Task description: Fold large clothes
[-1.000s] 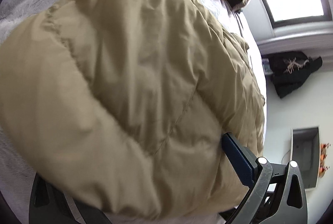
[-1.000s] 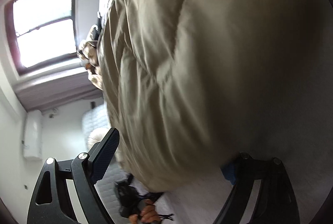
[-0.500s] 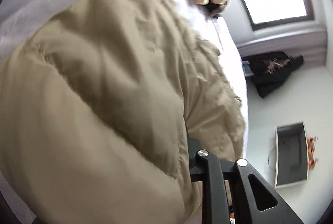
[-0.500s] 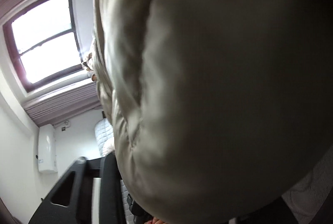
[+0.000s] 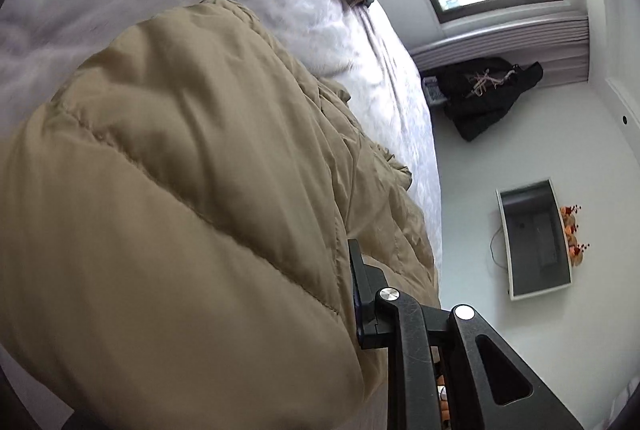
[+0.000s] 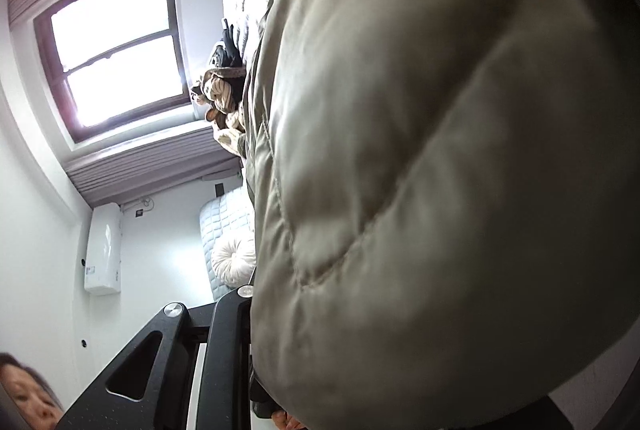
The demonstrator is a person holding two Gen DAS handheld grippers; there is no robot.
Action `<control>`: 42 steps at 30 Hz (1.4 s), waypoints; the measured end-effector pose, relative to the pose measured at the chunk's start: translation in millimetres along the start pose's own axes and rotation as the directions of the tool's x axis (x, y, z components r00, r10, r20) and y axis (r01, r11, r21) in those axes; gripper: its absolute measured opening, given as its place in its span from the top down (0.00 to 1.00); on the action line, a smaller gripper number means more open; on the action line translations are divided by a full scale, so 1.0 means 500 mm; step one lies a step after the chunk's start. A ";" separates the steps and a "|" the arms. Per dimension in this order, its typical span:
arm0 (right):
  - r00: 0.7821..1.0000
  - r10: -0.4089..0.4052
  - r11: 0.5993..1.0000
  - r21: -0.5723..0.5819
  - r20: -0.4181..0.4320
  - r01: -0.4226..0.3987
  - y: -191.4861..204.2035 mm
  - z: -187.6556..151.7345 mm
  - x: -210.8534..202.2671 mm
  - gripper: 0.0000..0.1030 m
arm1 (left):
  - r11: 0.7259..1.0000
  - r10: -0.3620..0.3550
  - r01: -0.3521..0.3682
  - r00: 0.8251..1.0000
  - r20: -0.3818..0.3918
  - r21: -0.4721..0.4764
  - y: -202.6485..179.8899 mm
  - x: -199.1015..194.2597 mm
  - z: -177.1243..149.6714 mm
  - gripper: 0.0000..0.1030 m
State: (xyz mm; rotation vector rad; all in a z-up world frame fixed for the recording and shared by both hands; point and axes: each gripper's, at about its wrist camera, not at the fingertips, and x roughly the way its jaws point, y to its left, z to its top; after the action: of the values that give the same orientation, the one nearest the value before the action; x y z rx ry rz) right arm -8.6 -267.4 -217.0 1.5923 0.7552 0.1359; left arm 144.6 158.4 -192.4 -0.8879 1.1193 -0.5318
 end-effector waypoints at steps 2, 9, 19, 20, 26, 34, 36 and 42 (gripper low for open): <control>1.000 -0.004 1.000 0.008 -0.005 0.004 -0.014 -0.031 -0.024 0.76 | 1.000 0.008 -0.008 1.000 -0.024 -0.017 0.014 -0.028 -0.036 0.77; 0.998 -0.044 0.997 0.068 -0.040 0.047 -0.082 -0.157 -0.104 0.76 | 0.997 0.063 -0.069 0.986 -0.152 -0.035 0.077 -0.101 -0.141 0.77; 0.979 -0.201 0.975 0.086 -0.027 0.202 -0.133 -0.172 -0.144 0.60 | 0.949 0.311 -0.313 0.929 -0.202 0.020 0.100 -0.094 -0.171 0.41; 0.976 -0.217 0.972 0.084 -0.027 0.219 -0.127 -0.176 -0.148 0.58 | 0.946 0.322 -0.323 0.924 -0.206 0.031 0.097 -0.099 -0.171 0.41; 0.949 -0.314 0.948 0.055 -0.020 0.314 -0.076 -0.194 -0.143 0.43 | 0.901 0.432 -0.408 0.876 -0.214 0.148 0.049 -0.140 -0.171 0.41; 0.882 -0.471 0.880 -0.055 0.018 0.471 -0.008 -0.252 -0.169 0.27 | 0.844 0.506 -0.438 0.841 -0.191 0.309 -0.008 -0.196 -0.169 0.41; 0.858 -0.512 0.852 -0.103 0.035 0.513 0.016 -0.270 -0.174 0.26 | 0.833 0.511 -0.432 0.839 -0.185 0.345 -0.015 -0.205 -0.172 0.41; 0.795 -0.600 0.770 -0.202 0.091 0.605 0.076 -0.302 -0.207 0.17 | 0.830 0.490 -0.385 0.848 -0.200 0.403 -0.042 -0.201 -0.186 0.41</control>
State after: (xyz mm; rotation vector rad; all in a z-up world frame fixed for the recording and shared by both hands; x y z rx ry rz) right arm -150.0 -194.7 -118.7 1.0704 1.1613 -0.2632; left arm 22.6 191.3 -136.2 -0.2174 1.4012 -0.4609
